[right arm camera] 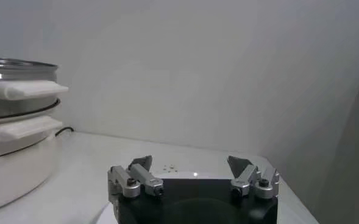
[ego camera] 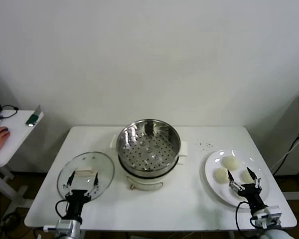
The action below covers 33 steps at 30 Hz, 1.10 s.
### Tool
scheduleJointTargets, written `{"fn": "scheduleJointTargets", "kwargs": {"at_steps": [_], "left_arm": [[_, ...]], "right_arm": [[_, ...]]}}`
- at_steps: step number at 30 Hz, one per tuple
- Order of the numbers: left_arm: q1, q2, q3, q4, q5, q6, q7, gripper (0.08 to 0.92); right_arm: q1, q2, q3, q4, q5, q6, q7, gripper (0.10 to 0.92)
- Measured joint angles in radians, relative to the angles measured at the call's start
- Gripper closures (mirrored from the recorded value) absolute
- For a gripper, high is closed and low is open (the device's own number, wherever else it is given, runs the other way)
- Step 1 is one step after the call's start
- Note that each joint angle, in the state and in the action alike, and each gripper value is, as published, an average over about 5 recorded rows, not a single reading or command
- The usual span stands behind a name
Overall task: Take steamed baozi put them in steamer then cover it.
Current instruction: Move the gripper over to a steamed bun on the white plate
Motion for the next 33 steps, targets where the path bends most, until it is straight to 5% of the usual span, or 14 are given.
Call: {"fn": "scheduleJointTargets", "kwargs": {"at_steps": [7, 20, 33], "left_arm": [[0.007, 0.009, 0.003, -0.012, 0.0, 0.009, 0.004, 0.177], [0.007, 0.031, 0.017, -0.008, -0.002, 0.007, -0.006, 0.177], [0.002, 0.04, 0.014, -0.008, -0.013, 0.024, -0.014, 0.177]], "right_arm": [[0.078, -0.174, -0.036, -0.04, -0.037, -0.075, -0.127, 0.203], [0.392, -0.592, -0.286, -0.223, -0.233, -0.102, -0.599, 0.203], [1.033, -0.64, -0.911, -0.468, -0.425, -0.031, -0.858, 0.203]]}}
